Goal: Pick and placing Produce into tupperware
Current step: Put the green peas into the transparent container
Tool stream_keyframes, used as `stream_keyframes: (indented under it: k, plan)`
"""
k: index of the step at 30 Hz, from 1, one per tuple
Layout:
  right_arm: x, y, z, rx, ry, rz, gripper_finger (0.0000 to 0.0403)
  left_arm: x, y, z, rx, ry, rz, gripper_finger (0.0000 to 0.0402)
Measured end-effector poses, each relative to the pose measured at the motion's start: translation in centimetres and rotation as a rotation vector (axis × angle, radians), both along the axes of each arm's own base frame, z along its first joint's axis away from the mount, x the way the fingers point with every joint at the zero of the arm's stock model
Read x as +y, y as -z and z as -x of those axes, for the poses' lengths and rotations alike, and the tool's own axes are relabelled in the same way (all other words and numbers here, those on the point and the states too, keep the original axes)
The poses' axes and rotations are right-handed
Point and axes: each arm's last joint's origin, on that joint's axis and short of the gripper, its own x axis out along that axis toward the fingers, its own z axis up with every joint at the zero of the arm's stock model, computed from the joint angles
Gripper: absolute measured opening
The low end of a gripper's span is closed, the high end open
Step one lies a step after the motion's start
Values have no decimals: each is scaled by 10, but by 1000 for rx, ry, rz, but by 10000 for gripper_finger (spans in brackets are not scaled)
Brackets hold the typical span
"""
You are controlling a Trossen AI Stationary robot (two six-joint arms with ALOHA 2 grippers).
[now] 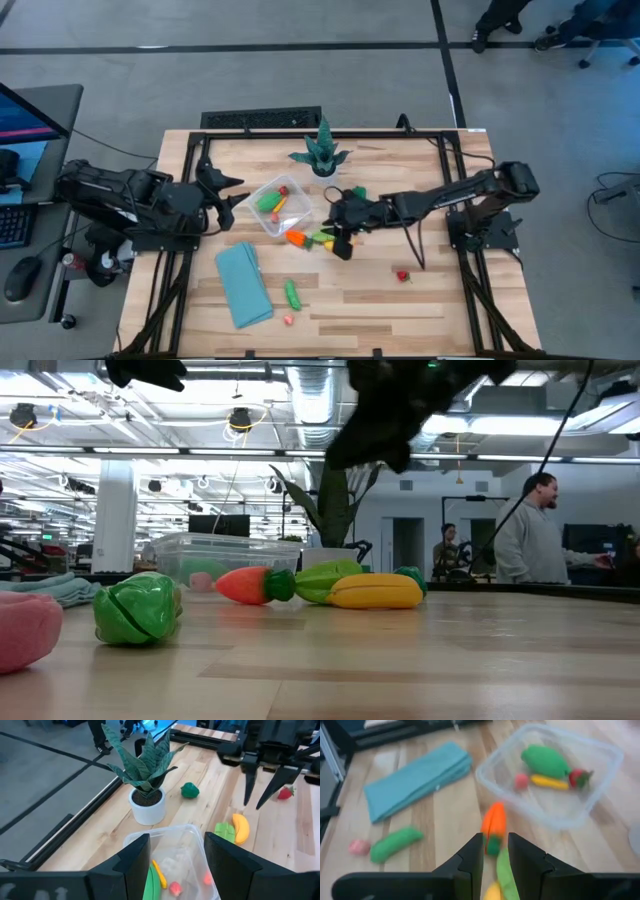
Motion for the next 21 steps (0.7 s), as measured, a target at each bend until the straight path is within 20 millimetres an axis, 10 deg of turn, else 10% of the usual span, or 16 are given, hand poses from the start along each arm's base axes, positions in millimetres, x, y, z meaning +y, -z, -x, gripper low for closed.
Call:
stream_keyframes:
  k: [11, 21]
  plan:
    - [19, 32, 64, 50, 11, -18, 84, -4, 8, -14, 72, 19, -40, 178]
    - [25, 52, 57, 89, -93, 26, 84, -5, 6, -17, 39, 10, -17, 178]
